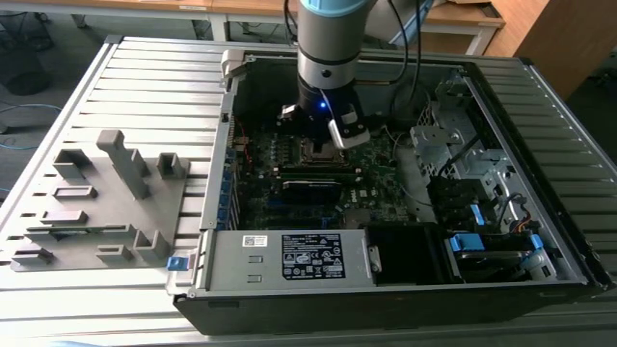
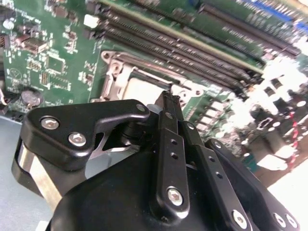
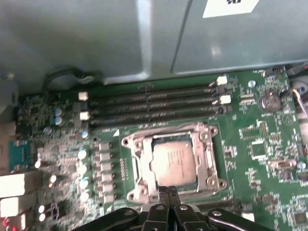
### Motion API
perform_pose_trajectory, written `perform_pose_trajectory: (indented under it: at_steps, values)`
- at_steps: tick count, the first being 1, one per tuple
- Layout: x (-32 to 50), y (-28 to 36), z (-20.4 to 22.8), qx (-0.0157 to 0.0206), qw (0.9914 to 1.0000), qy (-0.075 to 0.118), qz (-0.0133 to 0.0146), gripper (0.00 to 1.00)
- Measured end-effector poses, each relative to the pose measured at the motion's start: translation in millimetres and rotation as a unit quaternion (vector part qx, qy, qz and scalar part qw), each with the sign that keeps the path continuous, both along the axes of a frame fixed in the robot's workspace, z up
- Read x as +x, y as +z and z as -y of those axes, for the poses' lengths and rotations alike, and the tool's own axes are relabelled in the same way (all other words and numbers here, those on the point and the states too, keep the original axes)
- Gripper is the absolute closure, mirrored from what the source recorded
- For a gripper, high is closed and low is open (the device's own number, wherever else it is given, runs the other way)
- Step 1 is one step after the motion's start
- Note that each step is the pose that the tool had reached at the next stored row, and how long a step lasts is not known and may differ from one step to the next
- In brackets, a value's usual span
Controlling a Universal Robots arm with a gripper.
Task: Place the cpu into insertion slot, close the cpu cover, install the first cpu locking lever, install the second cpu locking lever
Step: 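Install the second cpu locking lever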
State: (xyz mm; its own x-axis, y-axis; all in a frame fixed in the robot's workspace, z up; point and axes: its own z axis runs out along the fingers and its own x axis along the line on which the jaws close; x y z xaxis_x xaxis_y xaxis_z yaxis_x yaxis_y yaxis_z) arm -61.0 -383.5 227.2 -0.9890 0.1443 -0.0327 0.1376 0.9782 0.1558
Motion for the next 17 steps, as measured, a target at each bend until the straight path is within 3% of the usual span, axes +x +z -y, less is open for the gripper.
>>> perform_pose_trajectory:
  at_steps: [7, 11, 14, 17]
  values:
    - [8.9, -3.1, -15.2, -0.002, 1.0, -0.002, 0.0001, 0.89]
    - [14.7, -3.8, -20.4, -0.0085, 0.99996, -0.003, 0.0001, 0.89]
    - [17.3, -4.1, -23.1, -0.0195, 0.9998, -0.005, 0.0001, 0.89]
    - [17.6, -4.4, -24.8, -0.04, 0.99918, -0.007, 0.0001, 0.89]
